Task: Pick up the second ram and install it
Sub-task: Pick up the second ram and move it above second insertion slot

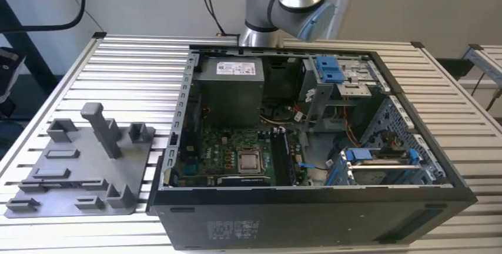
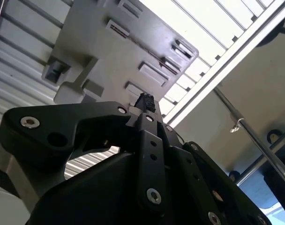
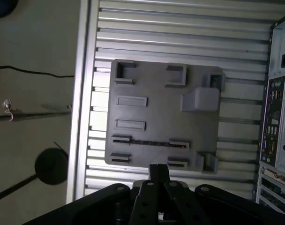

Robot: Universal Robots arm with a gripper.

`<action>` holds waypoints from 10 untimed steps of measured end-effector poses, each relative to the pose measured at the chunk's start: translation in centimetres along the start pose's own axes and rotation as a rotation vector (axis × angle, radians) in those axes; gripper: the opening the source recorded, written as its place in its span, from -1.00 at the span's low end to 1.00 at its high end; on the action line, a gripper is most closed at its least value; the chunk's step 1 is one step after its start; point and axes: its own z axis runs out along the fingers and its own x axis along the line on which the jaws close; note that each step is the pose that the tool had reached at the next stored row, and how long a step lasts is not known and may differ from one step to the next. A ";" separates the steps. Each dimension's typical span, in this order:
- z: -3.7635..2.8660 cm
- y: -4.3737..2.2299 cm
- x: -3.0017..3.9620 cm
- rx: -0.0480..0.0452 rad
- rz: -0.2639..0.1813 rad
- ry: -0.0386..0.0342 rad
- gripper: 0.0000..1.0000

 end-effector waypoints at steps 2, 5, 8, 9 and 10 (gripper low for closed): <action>0.00 0.00 0.00 0.0004 -0.012 0.0006 -0.79; 0.01 -0.01 -0.01 0.0025 -0.042 0.0020 -0.79; 0.00 -0.01 -0.01 0.0037 -0.085 0.0041 -0.79; 0.00 0.00 -0.01 0.0045 -0.098 0.0047 -0.79; 0.00 0.00 0.00 0.0054 -0.111 0.0053 -0.79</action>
